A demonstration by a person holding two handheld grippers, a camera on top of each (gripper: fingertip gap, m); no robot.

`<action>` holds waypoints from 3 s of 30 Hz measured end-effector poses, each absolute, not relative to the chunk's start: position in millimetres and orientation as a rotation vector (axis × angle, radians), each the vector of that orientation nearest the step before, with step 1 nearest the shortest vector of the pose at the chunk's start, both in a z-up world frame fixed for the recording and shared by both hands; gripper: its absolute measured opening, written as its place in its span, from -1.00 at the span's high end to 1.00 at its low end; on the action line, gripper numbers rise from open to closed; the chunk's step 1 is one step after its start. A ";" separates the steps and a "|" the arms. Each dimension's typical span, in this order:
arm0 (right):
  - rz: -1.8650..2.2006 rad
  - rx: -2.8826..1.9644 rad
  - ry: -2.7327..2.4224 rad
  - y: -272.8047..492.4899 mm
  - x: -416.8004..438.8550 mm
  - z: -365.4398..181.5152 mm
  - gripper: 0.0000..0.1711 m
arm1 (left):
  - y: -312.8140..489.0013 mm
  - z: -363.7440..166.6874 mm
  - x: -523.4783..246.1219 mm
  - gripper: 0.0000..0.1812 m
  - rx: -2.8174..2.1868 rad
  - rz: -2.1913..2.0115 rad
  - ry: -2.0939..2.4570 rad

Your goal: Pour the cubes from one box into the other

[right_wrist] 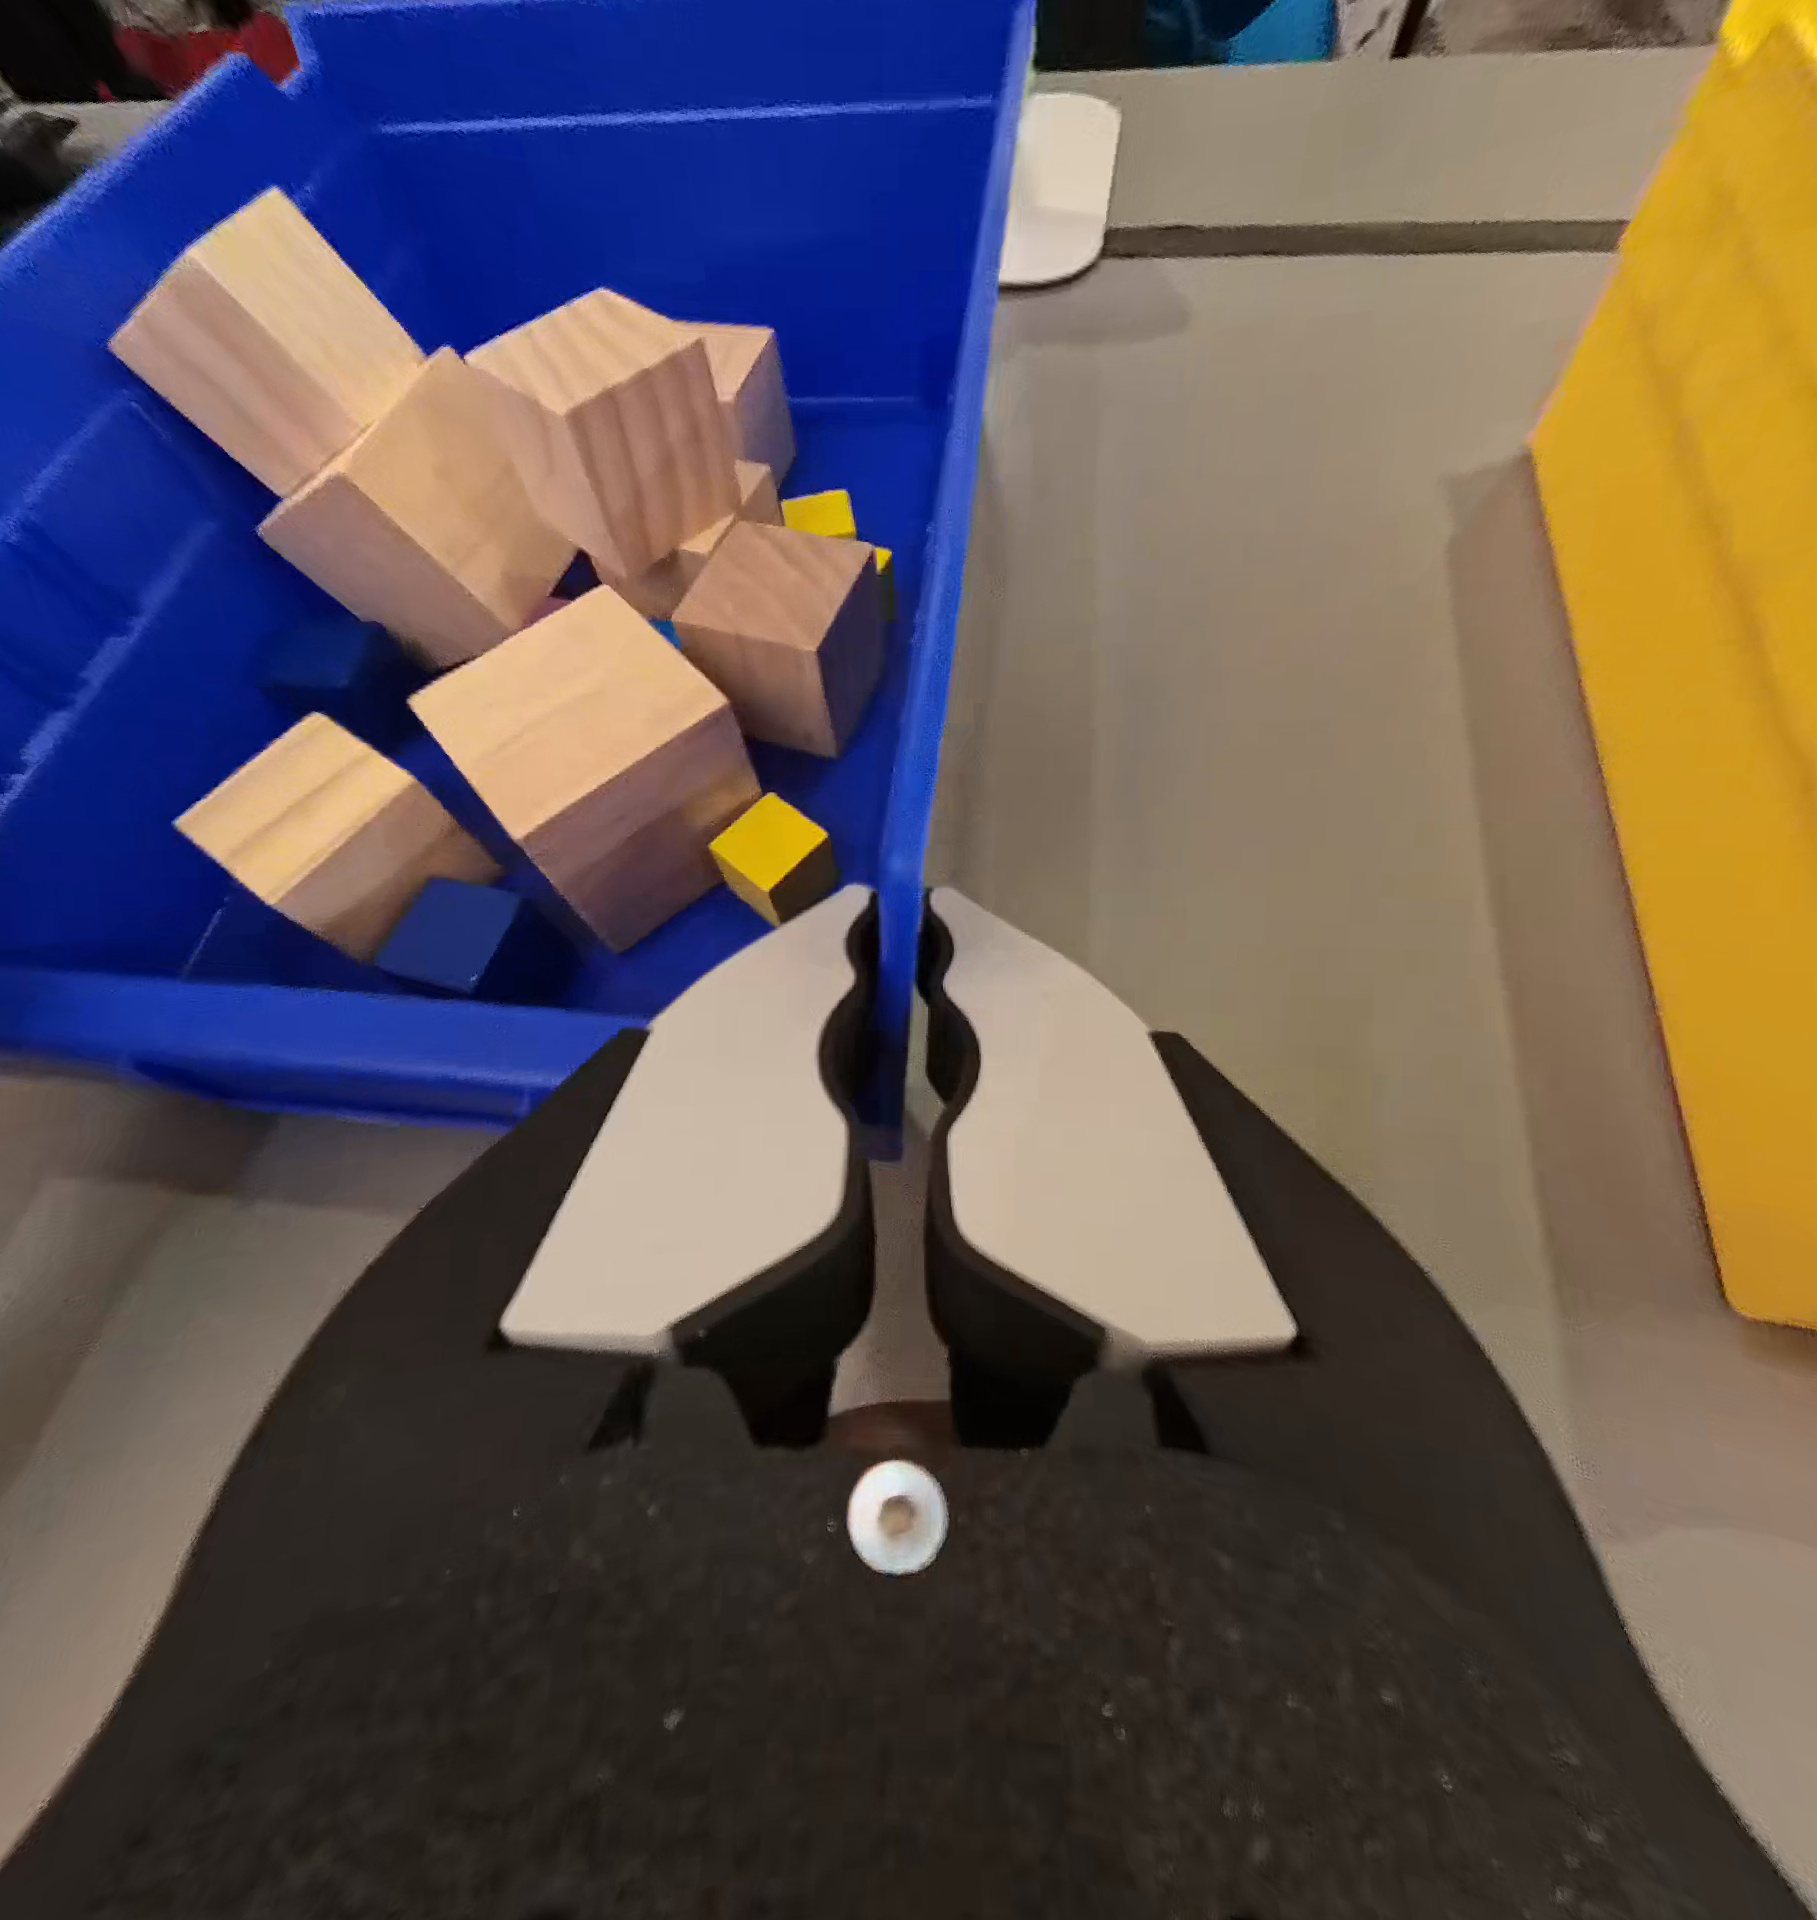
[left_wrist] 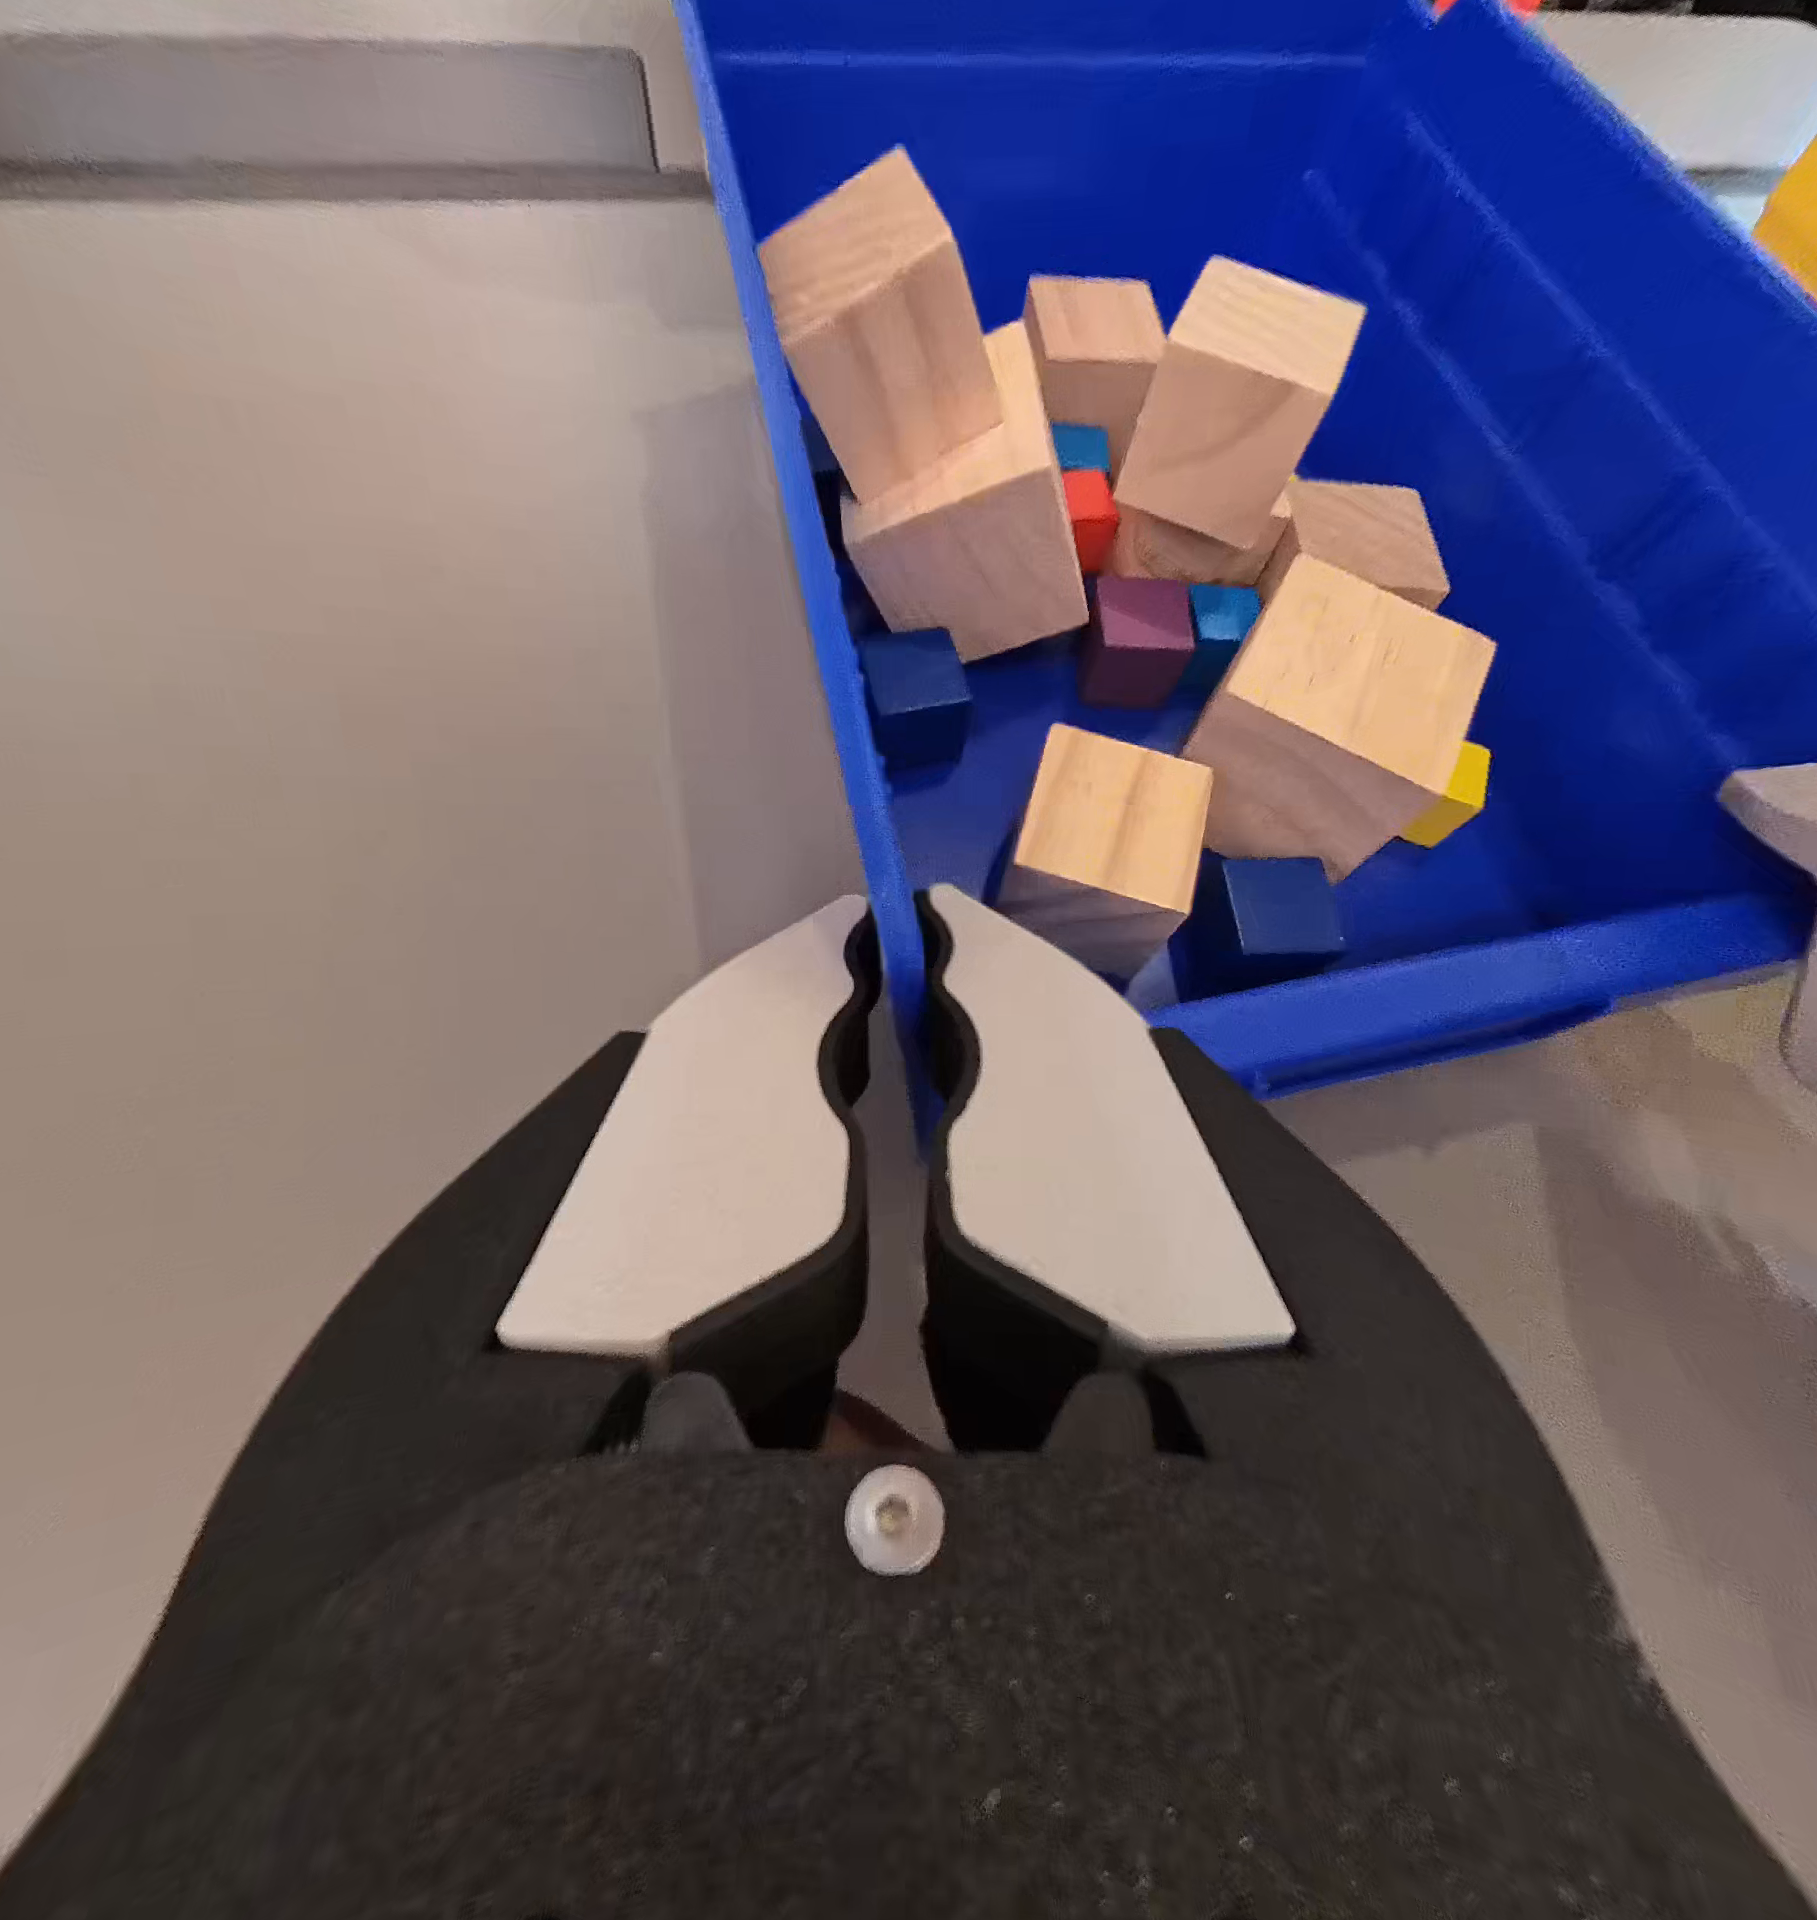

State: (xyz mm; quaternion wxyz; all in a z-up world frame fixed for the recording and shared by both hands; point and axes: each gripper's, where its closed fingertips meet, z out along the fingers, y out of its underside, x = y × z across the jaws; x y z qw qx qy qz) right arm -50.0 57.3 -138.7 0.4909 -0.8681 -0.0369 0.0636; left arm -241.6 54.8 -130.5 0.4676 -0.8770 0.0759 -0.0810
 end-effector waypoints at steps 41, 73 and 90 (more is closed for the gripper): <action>0.386 -1.855 -0.547 -17.3 -73.4 -62.0 0.69 | -12.5 -55.6 -439.2 0.46 -1.841 -0.324 -0.095; 0.145 -1.954 0.067 -44.4 192.4 -122.4 0.66 | -23.5 -123.4 -412.7 0.51 -1.976 -0.022 -0.025; 0.138 -1.958 0.062 -45.0 191.0 -122.5 0.67 | -25.6 -127.4 -415.3 0.52 -2.003 -0.057 -0.076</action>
